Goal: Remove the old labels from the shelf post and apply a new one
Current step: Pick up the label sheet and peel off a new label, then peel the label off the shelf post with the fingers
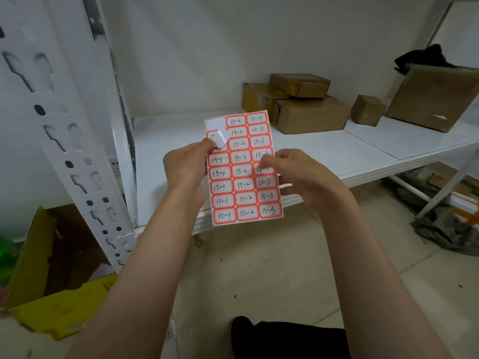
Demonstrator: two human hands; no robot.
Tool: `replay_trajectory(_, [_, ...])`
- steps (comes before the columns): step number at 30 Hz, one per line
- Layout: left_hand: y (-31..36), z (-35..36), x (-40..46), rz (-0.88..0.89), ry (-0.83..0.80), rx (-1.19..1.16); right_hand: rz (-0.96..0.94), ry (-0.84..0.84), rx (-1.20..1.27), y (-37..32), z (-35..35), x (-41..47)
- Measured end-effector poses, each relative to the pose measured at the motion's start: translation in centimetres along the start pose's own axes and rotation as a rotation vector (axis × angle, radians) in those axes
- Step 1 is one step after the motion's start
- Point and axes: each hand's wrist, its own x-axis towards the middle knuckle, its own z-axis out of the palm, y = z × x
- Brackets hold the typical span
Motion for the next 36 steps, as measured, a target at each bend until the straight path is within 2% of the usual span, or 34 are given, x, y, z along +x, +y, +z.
replay_trajectory(3, [0.2,0.8,0.7,-0.029,0.0,-0.059,0.004,-0.012,-0.085,0.1,0.1,0.1])
replay_trajectory(5, [0.2,1.3,1.2,-0.038,-0.034,-0.062,-0.01,0.061,-0.091,0.3,-0.1,0.3])
replay_trajectory(10, [-0.3,1.1,1.8,-0.03,-0.056,-0.003,-0.027,0.326,0.222,1.3,-1.8,1.5])
replay_trajectory(13, [-0.4,0.8,1.6,-0.04,-0.074,0.013,0.035,0.378,0.264,2.3,-2.5,2.3])
replay_trajectory(19, [0.0,0.5,1.0,0.022,-0.096,0.064,0.088,0.492,-0.02,4.7,-2.2,4.5])
replay_trajectory(22, [0.3,0.3,1.0,0.052,-0.099,0.072,0.114,0.486,-0.078,4.9,-1.5,4.8])
replay_trajectory(24, [0.5,0.2,0.9,0.068,-0.112,0.068,0.11,0.494,-0.209,4.5,-1.1,5.0])
replay_trajectory(26, [0.9,0.2,0.7,0.086,-0.132,0.056,-0.001,0.569,-0.274,2.9,-1.0,4.6])
replay_trajectory(28, [1.5,0.1,0.4,0.112,-0.151,0.028,-0.283,0.595,-0.112,0.5,-0.7,3.7])
replay_trajectory(31, [2.8,0.0,-0.2,0.205,-0.124,-0.031,-0.664,0.434,0.193,-3.7,0.9,0.7])
replay_trajectory(33, [3.8,-0.2,-0.7,0.29,-0.059,-0.055,-0.773,0.333,0.251,-5.6,2.3,-0.9])
replay_trajectory(36, [5.1,-1.1,-1.9,0.401,0.002,-0.066,-0.834,0.26,0.225,-6.9,4.0,-1.9])
